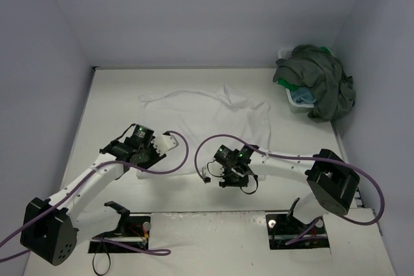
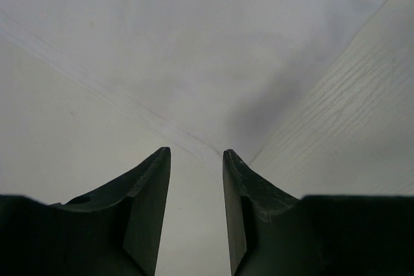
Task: Fold and stack the t-shirts
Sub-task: Grap the side of the flattened tshirt closest away from the robot with both arms
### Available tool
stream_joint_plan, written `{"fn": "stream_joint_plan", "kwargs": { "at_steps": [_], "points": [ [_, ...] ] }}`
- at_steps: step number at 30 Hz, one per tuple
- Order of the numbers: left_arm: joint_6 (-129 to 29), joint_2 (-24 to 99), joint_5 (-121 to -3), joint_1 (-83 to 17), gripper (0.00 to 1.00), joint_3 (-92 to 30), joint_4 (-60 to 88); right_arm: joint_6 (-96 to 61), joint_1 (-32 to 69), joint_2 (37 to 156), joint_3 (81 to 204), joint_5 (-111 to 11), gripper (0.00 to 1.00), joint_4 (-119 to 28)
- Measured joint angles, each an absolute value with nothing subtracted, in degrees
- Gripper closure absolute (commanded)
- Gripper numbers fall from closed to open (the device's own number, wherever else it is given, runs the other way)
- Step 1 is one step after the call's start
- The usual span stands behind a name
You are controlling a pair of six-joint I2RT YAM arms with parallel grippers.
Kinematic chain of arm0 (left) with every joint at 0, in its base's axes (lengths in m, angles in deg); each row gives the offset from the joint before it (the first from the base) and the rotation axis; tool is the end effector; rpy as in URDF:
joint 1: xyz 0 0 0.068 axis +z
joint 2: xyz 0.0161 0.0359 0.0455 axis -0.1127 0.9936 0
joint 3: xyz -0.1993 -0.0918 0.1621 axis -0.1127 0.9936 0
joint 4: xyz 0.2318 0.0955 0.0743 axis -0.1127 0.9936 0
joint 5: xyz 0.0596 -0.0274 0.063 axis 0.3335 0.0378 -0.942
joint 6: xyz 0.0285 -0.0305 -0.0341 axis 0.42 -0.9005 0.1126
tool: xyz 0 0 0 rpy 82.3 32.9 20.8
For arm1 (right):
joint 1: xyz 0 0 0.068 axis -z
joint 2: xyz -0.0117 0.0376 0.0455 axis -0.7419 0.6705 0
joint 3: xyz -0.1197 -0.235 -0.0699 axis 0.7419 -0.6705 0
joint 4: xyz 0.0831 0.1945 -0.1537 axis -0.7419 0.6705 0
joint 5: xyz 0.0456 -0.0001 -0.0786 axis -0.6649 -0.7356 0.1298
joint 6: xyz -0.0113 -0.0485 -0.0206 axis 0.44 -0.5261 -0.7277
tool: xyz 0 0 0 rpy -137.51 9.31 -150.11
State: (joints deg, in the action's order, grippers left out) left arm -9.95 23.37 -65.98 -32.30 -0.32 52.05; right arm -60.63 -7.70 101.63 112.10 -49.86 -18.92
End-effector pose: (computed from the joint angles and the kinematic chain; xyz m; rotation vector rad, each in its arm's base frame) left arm 0.1843 -0.0923 0.2287 1.1824 2.2445 -0.0808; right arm 0.1480 0.2238 0.1608 -2.0127 1.9086 0.2601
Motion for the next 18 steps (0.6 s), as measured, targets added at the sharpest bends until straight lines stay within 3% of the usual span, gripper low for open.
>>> {"fn": "stream_joint_plan", "kwargs": {
  "at_steps": [4, 10, 18],
  "points": [
    [-9.9, 23.3, -66.0, -32.3, 0.67, 0.4, 51.7, -60.6, -7.6, 101.6, 112.1, -49.8, 0.93, -19.0],
    [-9.9, 23.1, -65.7, -32.3, 0.67, 1.8, 50.6, -60.5, -7.1, 99.2, 112.1, -48.6, 1.0, -18.9],
    [-10.1, 22.6, -63.7, -32.3, 0.66, 3.5, 48.2, -60.8, 0.6, 92.2, 114.0, -48.5, 1.0, -18.9]
  ]
}}
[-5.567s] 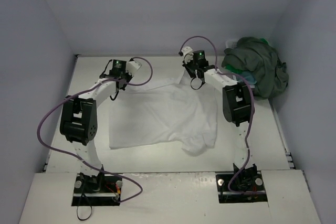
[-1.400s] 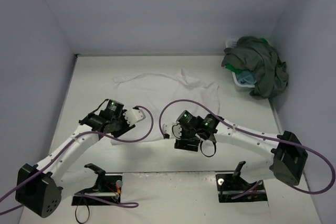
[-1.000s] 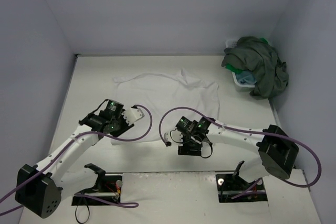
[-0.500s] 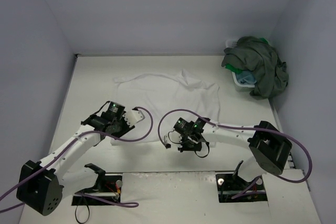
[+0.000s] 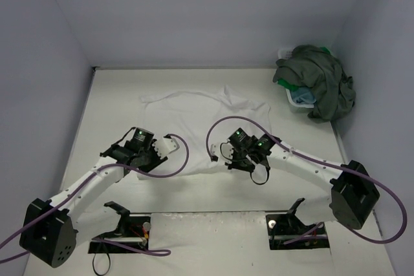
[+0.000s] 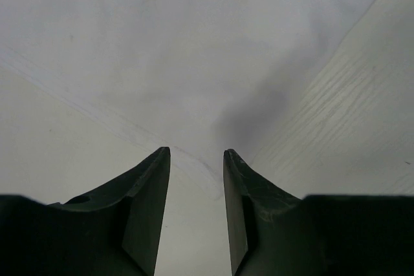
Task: Fold and stack the t-shirts
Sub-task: Grap the side of the flattened tshirt closest away from the robot with both arms
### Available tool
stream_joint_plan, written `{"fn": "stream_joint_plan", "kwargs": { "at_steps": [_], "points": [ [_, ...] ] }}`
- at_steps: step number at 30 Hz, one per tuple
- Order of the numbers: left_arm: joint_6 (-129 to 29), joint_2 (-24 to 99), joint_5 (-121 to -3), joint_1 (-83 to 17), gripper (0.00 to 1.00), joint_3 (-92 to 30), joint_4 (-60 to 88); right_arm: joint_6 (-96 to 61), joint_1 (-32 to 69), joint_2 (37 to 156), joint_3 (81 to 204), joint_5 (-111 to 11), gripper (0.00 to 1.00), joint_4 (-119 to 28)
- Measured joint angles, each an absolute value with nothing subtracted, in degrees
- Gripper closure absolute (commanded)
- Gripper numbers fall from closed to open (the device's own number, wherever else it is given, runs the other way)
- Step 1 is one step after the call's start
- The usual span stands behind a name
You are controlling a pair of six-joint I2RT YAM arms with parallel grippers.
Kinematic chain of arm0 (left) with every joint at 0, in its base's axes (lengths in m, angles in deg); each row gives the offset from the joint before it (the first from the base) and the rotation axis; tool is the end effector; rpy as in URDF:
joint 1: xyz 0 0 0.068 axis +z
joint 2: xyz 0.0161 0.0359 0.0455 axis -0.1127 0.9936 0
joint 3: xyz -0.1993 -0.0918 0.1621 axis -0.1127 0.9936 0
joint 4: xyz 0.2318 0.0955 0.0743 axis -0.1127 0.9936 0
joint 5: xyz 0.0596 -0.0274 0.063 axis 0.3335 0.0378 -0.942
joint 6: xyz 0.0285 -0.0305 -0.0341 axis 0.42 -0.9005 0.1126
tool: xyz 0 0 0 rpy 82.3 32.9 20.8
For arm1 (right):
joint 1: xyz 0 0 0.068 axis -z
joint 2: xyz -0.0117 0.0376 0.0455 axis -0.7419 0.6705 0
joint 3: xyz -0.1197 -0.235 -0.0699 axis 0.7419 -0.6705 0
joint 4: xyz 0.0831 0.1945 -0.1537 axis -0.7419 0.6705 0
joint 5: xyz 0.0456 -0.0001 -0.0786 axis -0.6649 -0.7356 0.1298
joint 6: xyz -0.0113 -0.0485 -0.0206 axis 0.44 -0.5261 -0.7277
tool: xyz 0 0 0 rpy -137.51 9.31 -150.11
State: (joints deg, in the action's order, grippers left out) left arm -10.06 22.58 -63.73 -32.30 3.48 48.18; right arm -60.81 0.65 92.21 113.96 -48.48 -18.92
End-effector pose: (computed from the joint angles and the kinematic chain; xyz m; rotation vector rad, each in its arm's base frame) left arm 0.1804 -0.0919 0.2148 1.1870 2.2226 -0.1302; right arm 0.1757 0.1952 0.2105 -1.7375 1.8896 0.2004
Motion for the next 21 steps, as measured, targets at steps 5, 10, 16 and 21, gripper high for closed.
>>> {"fn": "stream_joint_plan", "kwargs": {
  "at_steps": [5, 10, 16, 21],
  "points": [
    [-8.9, 22.5, -60.0, -32.3, 0.62, 3.5, 49.1, -61.0, 4.5, 92.0, 114.5, -50.1, 1.0, -18.9],
    [-5.1, 21.3, -56.7, -32.3, 0.59, 3.6, 52.5, -61.1, 4.6, 92.0, 114.5, -51.9, 1.0, -18.9],
    [-0.4, 22.9, -57.4, -32.3, 0.59, 6.0, 53.8, -61.0, 4.7, 92.1, 114.7, -52.9, 1.0, -18.9],
    [1.4, 30.5, -60.5, -32.3, 0.59, 6.9, 52.9, -61.0, 4.7, 92.1, 114.8, -53.4, 1.0, -18.9]
  ]
}}
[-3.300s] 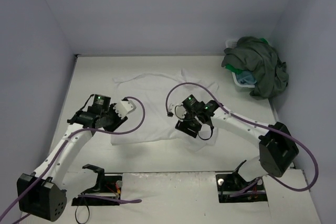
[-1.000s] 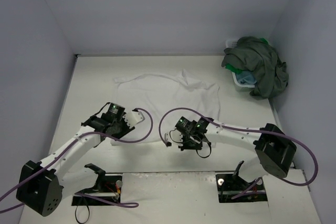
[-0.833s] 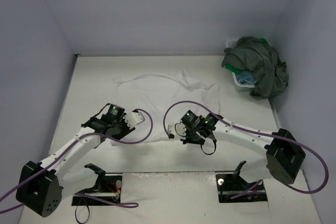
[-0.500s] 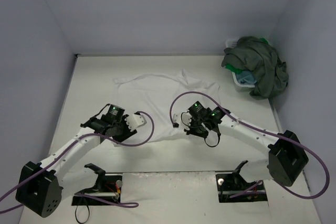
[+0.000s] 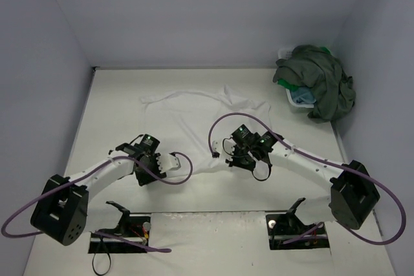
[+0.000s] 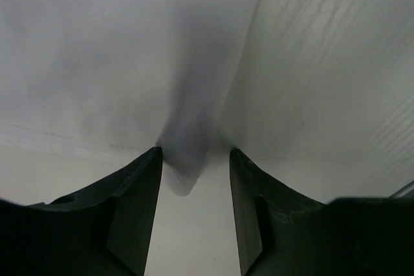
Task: Fold and stack the t-shirts
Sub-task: Grap the side of the flattened tshirt closest away from the robot with both arms
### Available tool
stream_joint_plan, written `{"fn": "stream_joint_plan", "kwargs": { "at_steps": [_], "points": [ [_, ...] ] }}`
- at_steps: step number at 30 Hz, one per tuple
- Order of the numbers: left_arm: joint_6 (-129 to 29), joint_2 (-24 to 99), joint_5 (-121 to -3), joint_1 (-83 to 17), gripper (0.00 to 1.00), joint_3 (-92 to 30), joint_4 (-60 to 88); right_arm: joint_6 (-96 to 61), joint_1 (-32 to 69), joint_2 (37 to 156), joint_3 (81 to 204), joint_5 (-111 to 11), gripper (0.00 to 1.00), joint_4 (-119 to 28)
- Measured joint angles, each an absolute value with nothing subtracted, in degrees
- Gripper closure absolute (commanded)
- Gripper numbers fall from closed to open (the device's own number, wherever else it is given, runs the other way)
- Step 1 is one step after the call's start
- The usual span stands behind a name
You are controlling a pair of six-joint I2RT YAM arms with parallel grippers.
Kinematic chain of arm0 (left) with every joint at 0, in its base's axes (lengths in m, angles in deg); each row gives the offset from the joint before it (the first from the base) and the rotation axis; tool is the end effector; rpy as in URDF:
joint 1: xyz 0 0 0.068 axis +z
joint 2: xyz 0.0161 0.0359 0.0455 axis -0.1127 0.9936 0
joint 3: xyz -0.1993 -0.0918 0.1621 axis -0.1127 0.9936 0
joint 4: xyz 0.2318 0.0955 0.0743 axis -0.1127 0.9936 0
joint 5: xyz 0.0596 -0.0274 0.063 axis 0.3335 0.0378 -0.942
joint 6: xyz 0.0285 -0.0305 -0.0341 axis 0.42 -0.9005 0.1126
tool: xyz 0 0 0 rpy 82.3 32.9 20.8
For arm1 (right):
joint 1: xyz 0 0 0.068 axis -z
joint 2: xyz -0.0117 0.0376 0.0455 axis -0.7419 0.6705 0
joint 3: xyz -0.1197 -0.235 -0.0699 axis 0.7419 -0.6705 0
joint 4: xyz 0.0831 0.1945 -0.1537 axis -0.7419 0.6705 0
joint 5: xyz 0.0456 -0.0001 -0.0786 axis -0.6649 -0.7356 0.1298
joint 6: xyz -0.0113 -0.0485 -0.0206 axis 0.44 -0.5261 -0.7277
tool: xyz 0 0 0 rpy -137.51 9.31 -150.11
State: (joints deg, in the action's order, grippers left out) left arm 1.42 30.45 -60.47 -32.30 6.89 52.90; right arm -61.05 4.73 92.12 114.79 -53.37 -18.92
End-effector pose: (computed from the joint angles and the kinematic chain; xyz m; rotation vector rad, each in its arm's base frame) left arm 0.1733 -0.0907 0.1688 1.5398 2.3151 -0.1827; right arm 0.1884 0.1857 0.2156 -1.6848 1.9071 0.2807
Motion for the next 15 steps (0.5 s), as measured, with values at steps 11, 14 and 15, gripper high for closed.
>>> {"fn": "stream_joint_plan", "kwargs": {
  "at_steps": [11, 14, 15],
  "points": [
    [1.1, 36.0, -62.6, -32.4, 0.88, 4.5, 50.5, -61.0, 5.0, 92.1, 114.8, -53.8, 1.0, -18.9],
    [0.9, 36.1, -62.6, -32.4, 1.0, 4.6, 49.5, -61.1, 5.7, 92.1, 114.8, -53.8, 1.0, -18.9],
    [0.9, 36.0, -62.6, -32.4, 1.0, 4.6, 49.4, -61.1, 6.0, 92.1, 114.8, -53.8, 1.0, -18.9]
  ]
}}
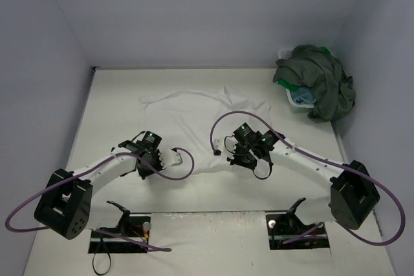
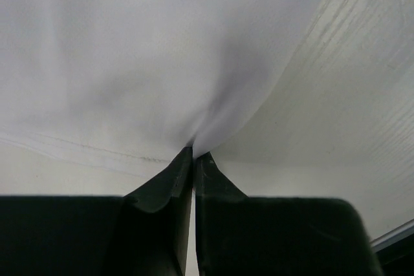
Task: Fold and stack the t-shirts
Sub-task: Grap the side of the flattened tshirt closest away from the robot with both arms
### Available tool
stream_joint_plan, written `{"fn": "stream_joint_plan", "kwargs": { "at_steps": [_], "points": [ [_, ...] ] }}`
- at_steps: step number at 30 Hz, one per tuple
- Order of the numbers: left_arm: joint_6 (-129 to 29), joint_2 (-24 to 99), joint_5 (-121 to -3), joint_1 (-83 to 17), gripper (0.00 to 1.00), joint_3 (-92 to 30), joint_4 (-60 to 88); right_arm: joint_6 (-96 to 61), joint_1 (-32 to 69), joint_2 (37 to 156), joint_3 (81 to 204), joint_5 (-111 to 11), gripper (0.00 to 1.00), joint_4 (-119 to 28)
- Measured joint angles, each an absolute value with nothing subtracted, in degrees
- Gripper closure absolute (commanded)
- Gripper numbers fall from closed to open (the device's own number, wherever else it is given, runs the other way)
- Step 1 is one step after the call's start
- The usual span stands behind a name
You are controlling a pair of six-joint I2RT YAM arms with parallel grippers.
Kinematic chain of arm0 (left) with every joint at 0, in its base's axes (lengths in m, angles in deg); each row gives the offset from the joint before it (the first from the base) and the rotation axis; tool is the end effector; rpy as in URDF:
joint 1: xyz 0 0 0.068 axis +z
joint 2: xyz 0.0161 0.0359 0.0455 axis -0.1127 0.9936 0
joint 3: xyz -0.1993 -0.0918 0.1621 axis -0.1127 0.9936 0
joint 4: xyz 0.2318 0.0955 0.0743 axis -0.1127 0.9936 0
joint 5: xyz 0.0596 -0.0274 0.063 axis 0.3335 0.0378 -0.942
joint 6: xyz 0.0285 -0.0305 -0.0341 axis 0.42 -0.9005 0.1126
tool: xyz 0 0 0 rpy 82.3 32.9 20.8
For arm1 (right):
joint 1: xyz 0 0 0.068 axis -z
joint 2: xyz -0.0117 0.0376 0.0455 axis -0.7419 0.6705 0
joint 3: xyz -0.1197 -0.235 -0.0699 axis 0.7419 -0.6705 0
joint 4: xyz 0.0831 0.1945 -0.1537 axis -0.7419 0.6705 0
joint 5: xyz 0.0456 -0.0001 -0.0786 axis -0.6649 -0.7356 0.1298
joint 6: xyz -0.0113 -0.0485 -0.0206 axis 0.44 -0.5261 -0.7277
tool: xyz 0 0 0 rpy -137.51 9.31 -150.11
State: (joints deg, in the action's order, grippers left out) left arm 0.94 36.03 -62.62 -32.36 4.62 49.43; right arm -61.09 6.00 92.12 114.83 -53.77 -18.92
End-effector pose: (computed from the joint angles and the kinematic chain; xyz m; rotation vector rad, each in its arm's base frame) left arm 0.1911 -0.0981 0.1635 1.5265 2.3293 -0.1327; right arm 0.1924 0.1817 0.2158 -1.6647 1.9212 0.2806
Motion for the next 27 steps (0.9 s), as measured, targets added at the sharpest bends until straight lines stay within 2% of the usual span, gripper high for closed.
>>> {"fn": "stream_joint_plan", "kwargs": {
  "at_steps": [10, 15, 27],
  "points": [
    [0.8, 30.8, -64.7, -32.3, 1.0, 4.6, 49.9, -62.1, 7.4, 92.0, 115.7, -53.8, 1.0, -18.8],
    [0.4, 28.9, -66.1, -32.3, 1.0, 3.7, 50.2, -63.6, 11.1, 92.0, 119.4, -54.5, 1.0, -18.5],
    [-0.7, 31.0, -70.3, -31.2, 1.0, 0.6, 46.6, -69.5, 18.5, 94.1, 123.6, -56.7, 0.99, -18.5]
  ]
}}
